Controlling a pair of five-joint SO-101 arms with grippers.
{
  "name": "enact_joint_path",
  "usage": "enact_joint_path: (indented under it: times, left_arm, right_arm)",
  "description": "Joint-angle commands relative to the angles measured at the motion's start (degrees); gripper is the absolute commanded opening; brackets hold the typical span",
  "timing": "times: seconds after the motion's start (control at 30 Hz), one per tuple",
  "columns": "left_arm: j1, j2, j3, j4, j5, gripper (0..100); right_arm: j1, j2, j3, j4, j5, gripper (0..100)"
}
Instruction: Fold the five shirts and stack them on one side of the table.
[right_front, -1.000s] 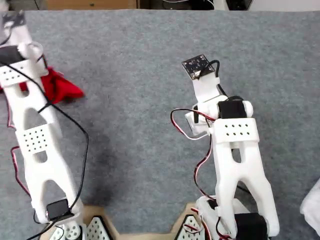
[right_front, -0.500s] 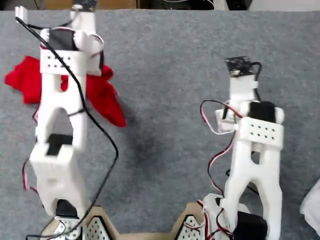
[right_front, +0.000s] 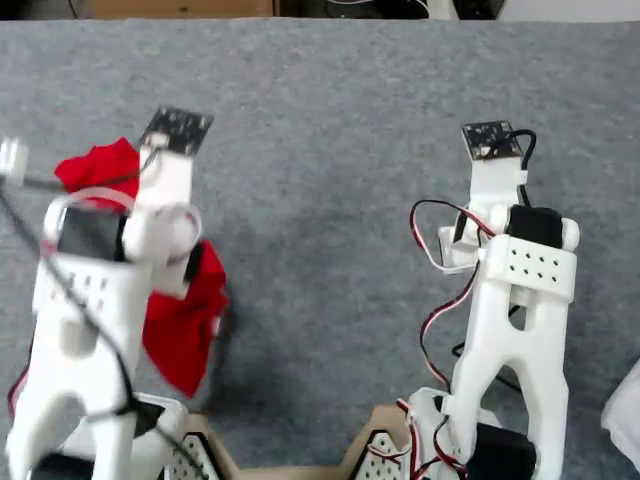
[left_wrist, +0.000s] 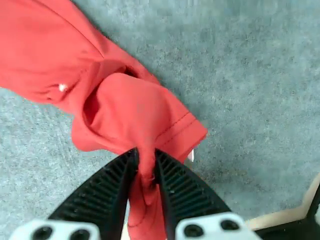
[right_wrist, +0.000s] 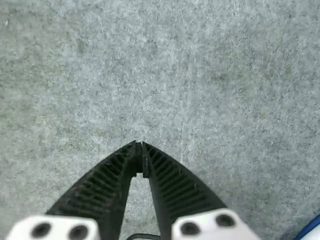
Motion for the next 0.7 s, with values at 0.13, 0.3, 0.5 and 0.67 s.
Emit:
enact_joint_path:
  times: [0.13,0.3,0.5,0.67]
  left_arm:
    - [-5.80,-18.68,3.08,-0.44,6.86,27]
    - [-19.08,-26.33,3.43,-0.35,14.77,32]
    - [-46.77,-31.78,3.78,-0.26,7.91,31]
    - [-69.36,-32.48,10.64,-1.32,-4.04,31]
  right_arm:
    - [-6.73,-2.15,-6.11,8.79,-0.09,26.0]
    - [-20.79,-2.33,-6.81,9.41,-0.18,30.0]
    - [-36.97,-1.98,-9.01,12.22,-0.53,30.0]
    - [-50.59,-1.89,-14.20,12.22,-3.52,30.0]
